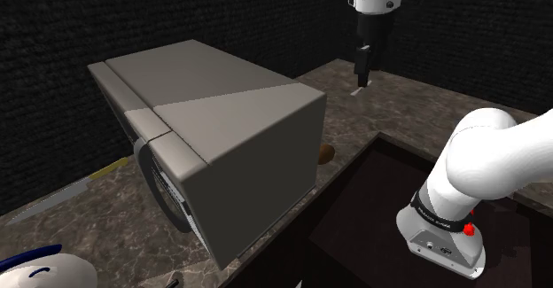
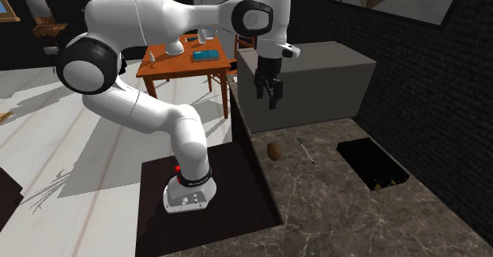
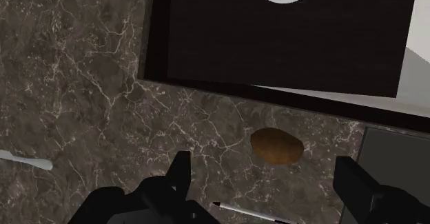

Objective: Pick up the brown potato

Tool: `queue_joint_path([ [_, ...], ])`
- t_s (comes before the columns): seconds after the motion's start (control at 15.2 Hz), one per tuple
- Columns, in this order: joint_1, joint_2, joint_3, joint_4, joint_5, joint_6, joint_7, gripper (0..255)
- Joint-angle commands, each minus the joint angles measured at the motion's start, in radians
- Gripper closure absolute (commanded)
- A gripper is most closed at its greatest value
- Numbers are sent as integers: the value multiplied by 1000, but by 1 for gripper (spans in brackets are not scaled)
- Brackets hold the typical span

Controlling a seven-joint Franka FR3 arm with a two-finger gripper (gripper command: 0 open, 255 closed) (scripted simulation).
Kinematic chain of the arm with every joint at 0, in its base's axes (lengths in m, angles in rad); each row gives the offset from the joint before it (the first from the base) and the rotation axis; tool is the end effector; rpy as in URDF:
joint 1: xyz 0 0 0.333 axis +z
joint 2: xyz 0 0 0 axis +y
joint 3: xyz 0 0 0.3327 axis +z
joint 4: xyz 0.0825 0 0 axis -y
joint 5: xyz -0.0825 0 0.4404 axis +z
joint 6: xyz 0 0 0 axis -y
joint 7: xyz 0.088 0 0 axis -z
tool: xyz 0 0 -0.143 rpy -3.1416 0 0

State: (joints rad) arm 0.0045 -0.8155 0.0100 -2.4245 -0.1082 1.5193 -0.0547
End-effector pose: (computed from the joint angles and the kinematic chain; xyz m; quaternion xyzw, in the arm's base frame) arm 0.3326 -0.0106 0.5374 0.9968 0.0324 -0.0460 0.0567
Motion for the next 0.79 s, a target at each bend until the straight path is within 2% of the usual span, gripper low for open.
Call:
queue_joint_path([
  [0.0,0,0,0,0,0,0,0,0],
  [0.4,77,-19,-92,-214,-41,261,-226,0],
  [0.73,136,29,-180,-354,-78,500,-417,0],
])
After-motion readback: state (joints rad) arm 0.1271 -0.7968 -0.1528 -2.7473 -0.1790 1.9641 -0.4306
